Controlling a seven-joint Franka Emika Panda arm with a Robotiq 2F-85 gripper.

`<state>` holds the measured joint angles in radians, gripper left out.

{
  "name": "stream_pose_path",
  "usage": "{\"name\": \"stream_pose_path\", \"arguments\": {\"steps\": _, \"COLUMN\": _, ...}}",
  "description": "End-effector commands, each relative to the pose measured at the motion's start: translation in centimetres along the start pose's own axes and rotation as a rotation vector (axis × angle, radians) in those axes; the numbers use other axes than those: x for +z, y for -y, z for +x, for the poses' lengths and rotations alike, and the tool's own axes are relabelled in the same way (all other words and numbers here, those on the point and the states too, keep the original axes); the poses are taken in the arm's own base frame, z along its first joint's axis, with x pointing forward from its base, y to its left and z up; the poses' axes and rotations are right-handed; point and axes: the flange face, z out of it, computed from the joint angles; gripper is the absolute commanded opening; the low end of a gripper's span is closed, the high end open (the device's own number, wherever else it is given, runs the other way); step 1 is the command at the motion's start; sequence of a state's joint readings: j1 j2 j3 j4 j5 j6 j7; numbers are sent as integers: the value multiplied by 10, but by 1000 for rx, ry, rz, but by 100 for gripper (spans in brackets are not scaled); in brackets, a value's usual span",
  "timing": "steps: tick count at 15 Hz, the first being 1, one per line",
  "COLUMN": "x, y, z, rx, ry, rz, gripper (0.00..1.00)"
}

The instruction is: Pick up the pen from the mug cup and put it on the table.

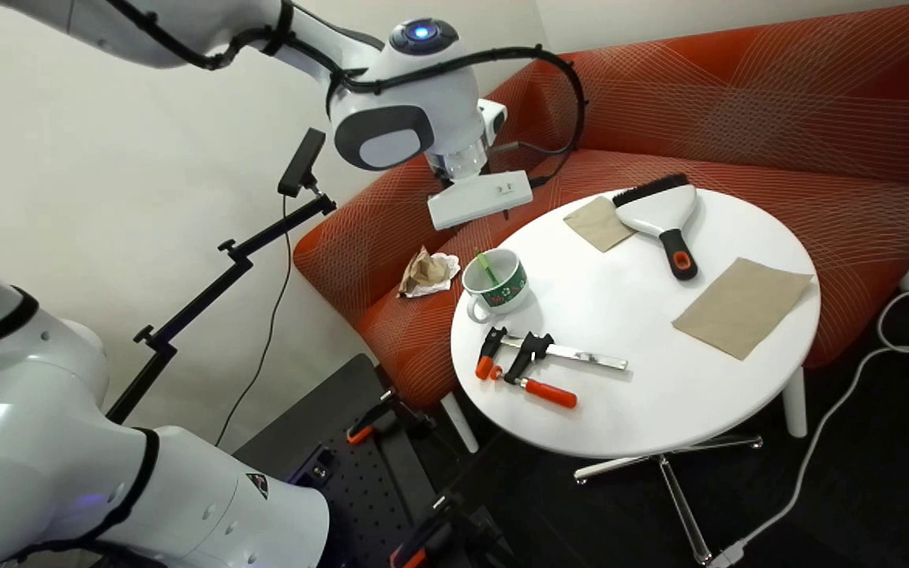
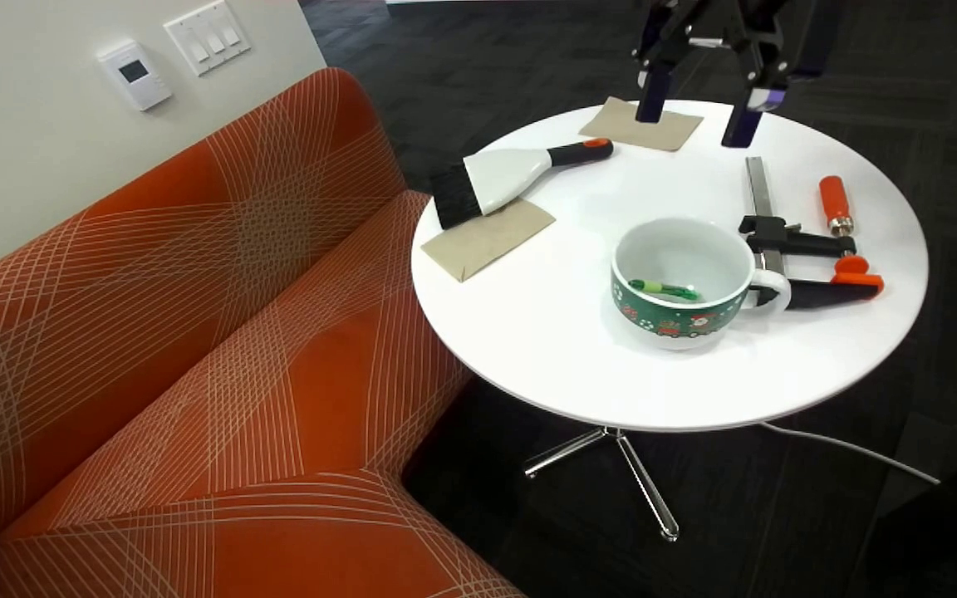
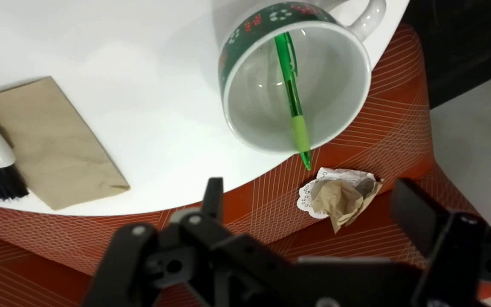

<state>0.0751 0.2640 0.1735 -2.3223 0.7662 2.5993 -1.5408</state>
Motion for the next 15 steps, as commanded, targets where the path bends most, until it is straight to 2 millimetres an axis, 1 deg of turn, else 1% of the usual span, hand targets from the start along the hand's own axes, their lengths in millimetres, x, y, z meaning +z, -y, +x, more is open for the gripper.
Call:
{"name": "stream_pose_path", "arguments": {"steps": 1, "x": 19, "y": -4, "z": -8, "rx": -50, "ry": -14, "rz": -36, "gripper": 100}}
{"name": "stream_pose_path", "arguments": {"steps": 2, "x": 14, "y": -2, "z": -7, "rx": -28, "ry": 0, "rz": -12, "gripper": 100}}
{"name": "stream_pose_path", "arguments": {"steps": 4, "x": 22, "y": -3, "z": -11, "rx": -37, "ry": 5, "rz": -13, "gripper": 100}}
{"name": "stream_pose_path", "arguments": {"steps": 7, "x": 23, "y": -3, "z": -11, "rx": -38, "ry": 5, "rz": -13, "gripper": 100}}
{"name": "stream_pose_path", "arguments": {"steps": 12, "x": 30, "y": -2, "z": -5, "rx": -134, "ry": -3, "rz": -42, "gripper": 100}}
{"name": "stream_pose_path", "arguments": {"steps": 15, "x": 38, "y": -1, "z": -6, "rx": -197, "ry": 11, "rz": -55, "gripper": 100}}
